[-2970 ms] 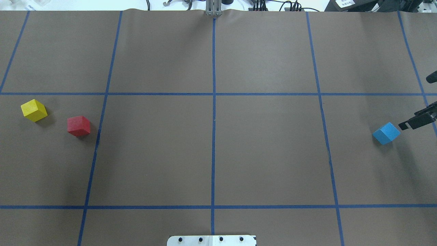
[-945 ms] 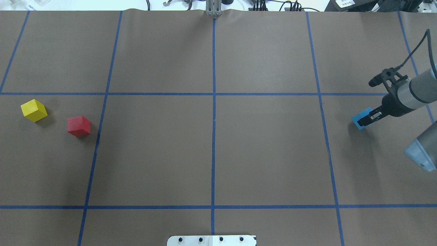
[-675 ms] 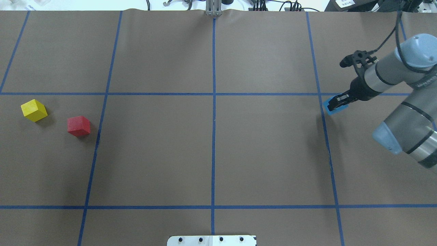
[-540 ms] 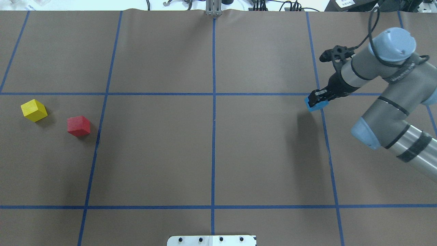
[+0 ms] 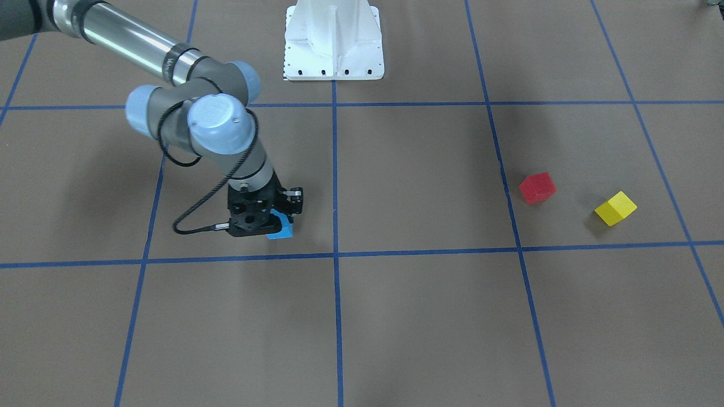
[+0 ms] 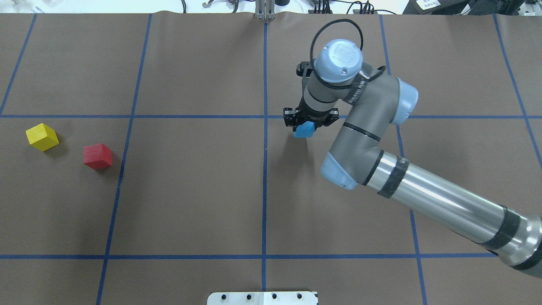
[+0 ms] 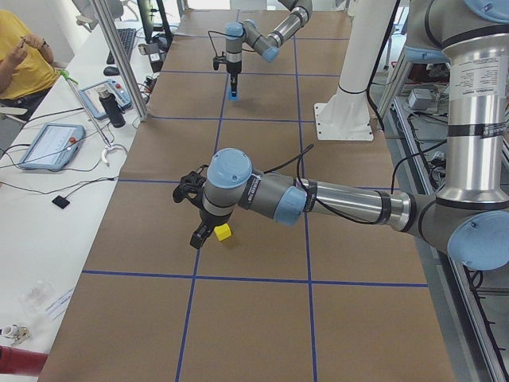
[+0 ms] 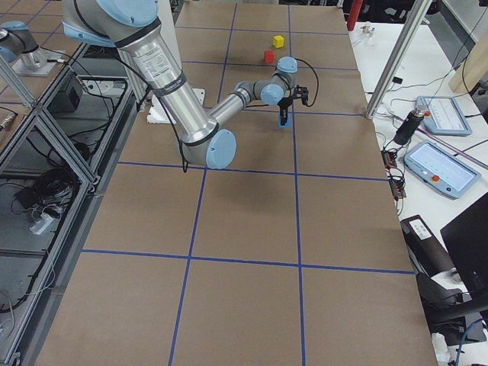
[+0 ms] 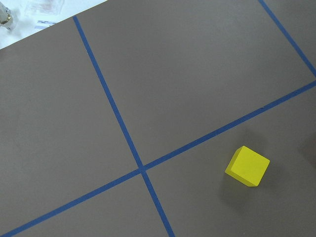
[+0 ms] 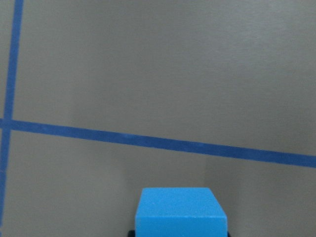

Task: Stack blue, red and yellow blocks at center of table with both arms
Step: 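Carry the blue cube with the right gripper to the table center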

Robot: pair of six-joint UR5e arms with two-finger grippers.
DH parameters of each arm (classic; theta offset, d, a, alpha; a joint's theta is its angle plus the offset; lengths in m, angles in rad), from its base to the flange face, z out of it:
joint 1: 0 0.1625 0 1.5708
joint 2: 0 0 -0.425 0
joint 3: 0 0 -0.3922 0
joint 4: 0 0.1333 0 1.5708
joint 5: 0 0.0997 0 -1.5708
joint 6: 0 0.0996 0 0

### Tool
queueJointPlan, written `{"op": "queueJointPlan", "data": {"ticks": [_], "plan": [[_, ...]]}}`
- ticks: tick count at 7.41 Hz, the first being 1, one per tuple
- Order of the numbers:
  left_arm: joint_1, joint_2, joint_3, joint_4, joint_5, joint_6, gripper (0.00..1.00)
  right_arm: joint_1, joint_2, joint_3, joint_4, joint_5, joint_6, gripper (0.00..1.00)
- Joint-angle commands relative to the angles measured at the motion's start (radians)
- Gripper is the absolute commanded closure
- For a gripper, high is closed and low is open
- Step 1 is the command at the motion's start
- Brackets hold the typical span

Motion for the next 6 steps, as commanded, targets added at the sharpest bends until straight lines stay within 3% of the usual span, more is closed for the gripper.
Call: {"op": "queueJointPlan", "data": {"ticks": [1, 3, 4, 5, 6], "plan": [[0.000, 0.000, 0.004, 0.001, 0.000, 0.000, 0.00, -0.085, 0.118, -0.065, -0.052, -0.040, 0.089, 1.00], [-0.002, 0.000, 0.011, 0.001, 0.000, 0.002, 0.00, -0.118, 0.135, -0.089, -0.052, -0.059, 0.094, 1.00], [0.000, 0.000, 0.011, 0.001, 0.000, 0.002, 0.00, -0.125, 0.133, -0.095, -0.052, -0.064, 0.094, 0.83], [0.000, 0.000, 0.011, 0.001, 0.000, 0.002, 0.00, -0.128, 0.133, -0.095, -0.051, -0.071, 0.094, 0.55], [0.000, 0.000, 0.011, 0.001, 0.000, 0.002, 0.00, -0.136, 0.133, -0.095, -0.051, -0.097, 0.093, 0.11]]}}
